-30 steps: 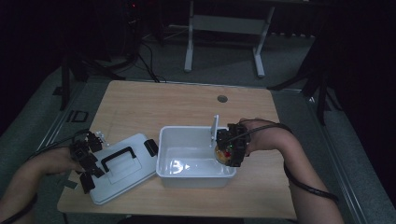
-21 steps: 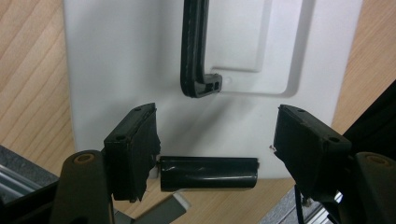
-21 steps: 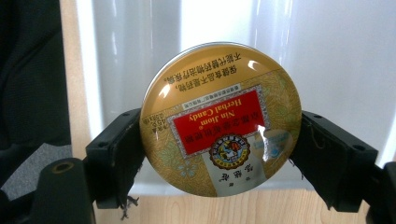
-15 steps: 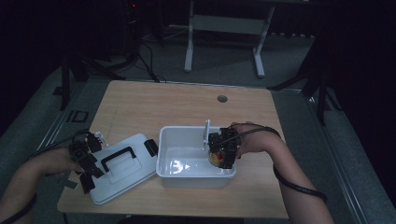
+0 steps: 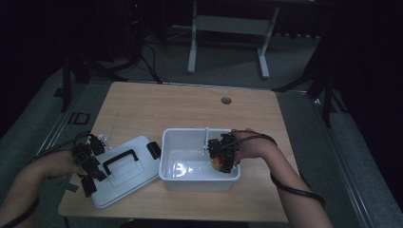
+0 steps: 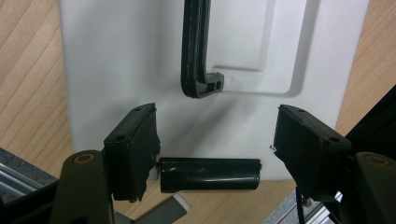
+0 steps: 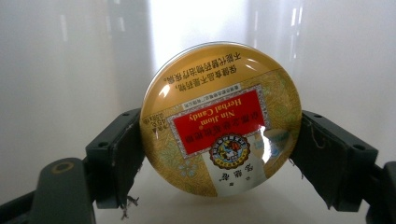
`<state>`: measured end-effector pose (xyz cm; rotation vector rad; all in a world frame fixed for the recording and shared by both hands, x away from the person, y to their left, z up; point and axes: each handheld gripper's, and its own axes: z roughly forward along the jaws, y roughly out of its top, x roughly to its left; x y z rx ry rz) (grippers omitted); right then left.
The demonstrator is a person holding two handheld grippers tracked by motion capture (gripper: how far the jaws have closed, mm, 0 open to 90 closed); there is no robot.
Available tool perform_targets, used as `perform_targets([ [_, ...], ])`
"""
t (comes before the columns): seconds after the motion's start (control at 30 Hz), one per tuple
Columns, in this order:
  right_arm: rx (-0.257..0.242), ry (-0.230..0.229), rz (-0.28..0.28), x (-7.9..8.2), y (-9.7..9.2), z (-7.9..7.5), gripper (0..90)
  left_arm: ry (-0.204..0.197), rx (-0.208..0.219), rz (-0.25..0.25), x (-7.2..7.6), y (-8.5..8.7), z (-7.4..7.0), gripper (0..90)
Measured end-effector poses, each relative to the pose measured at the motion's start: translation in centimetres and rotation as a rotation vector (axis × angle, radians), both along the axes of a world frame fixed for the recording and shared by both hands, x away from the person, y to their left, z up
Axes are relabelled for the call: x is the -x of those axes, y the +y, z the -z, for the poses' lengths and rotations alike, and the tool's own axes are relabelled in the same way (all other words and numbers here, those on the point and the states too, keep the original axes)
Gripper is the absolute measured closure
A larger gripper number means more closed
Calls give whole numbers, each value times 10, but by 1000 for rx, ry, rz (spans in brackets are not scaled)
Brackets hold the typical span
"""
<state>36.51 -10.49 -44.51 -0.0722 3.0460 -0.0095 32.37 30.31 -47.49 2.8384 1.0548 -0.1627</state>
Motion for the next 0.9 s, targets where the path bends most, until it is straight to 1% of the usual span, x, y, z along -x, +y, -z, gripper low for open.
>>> perform_targets([
  [0.03,6,6,7,-1,1,2,202,1,0,1,0,0,0,304],
  [0.1,10,-8,1,-1,3,4,202,-1,-1,3,0,0,0,304],
  [0.2,-1,-16,4,-2,5,4,202,-2,-2,3,0,0,-1,304],
  [0.27,15,-33,-5,-2,7,7,202,-1,-2,5,0,0,-1,304],
  [0.3,21,-34,-10,-1,8,9,202,-1,-2,6,0,0,-1,304],
  [0.4,38,-22,-10,-1,11,13,202,-1,0,1,0,1,-1,304],
  [0.5,58,-20,-9,-2,14,19,202,0,-3,2,0,1,-1,304],
  [0.6,79,-9,-1,-5,16,25,202,-3,-4,-1,1,1,-1,304],
  [0.67,96,2,17,-6,16,29,201,-4,-1,-4,1,2,-2,304],
  [0.9,131,25,13,-5,19,37,201,-2,-3,-4,1,2,-1,304],
])
